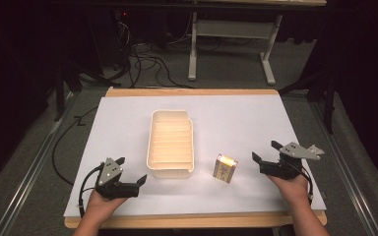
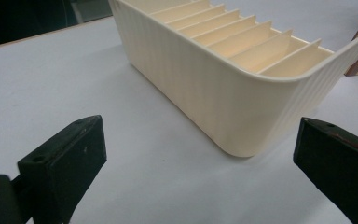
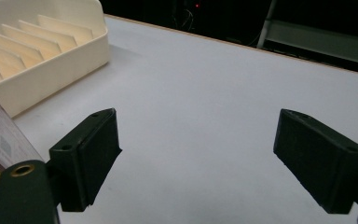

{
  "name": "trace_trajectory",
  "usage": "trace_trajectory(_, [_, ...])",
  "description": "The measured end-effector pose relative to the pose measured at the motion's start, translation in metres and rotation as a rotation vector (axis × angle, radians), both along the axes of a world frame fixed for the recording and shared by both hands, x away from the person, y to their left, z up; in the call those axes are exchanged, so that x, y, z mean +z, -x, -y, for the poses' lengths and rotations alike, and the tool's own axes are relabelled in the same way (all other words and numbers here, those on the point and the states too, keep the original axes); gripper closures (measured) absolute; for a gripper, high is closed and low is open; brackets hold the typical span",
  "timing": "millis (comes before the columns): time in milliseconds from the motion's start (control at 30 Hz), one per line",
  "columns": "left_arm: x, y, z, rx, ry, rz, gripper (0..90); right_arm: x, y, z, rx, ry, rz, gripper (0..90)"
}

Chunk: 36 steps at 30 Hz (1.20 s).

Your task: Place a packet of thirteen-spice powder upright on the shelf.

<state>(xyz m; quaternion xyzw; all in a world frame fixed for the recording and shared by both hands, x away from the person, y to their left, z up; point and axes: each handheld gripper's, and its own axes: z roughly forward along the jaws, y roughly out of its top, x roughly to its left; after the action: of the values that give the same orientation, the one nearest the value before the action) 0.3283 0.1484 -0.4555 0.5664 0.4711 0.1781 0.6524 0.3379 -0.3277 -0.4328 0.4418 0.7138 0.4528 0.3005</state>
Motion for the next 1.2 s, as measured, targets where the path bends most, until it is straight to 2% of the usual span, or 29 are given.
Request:
trace_trajectory(100, [0.0, -0.001, 0.001, -0.001, -0.001, -0.003, 3.0, 0.0, 0.001, 0.002, -0.021, -0.017, -0.005, 5.7])
trace_trajectory(233, [-0.001, -0.002, 0.001, -0.005, -0.006, -0.005, 3.0, 0.001, 0.001, 0.004, -0.026, -0.034, -0.007, 5.5])
trace_trajectory(733, [-0.001, 0.0, 0.003, -0.019, -0.012, -0.01, 2.9, 0.0, 0.0, 0.007, -0.018, -0.044, -0.009, 4.5])
trace_trajectory(867, [-0.001, -0.001, 0.003, -0.019, -0.013, -0.011, 2.9, 0.002, 0.0, 0.007, -0.03, -0.056, -0.004, 0.0])
trace_trajectory(1067, [-0.001, -0.001, 0.003, -0.021, -0.008, -0.015, 2.4, 0.005, 0.001, 0.007, -0.011, -0.069, 0.004, 0.0])
trace_trajectory(1200, [-0.001, -0.002, 0.003, -0.023, -0.007, -0.023, 0.3, 0.01, 0.004, 0.002, 0.024, -0.078, 0.018, 0.0])
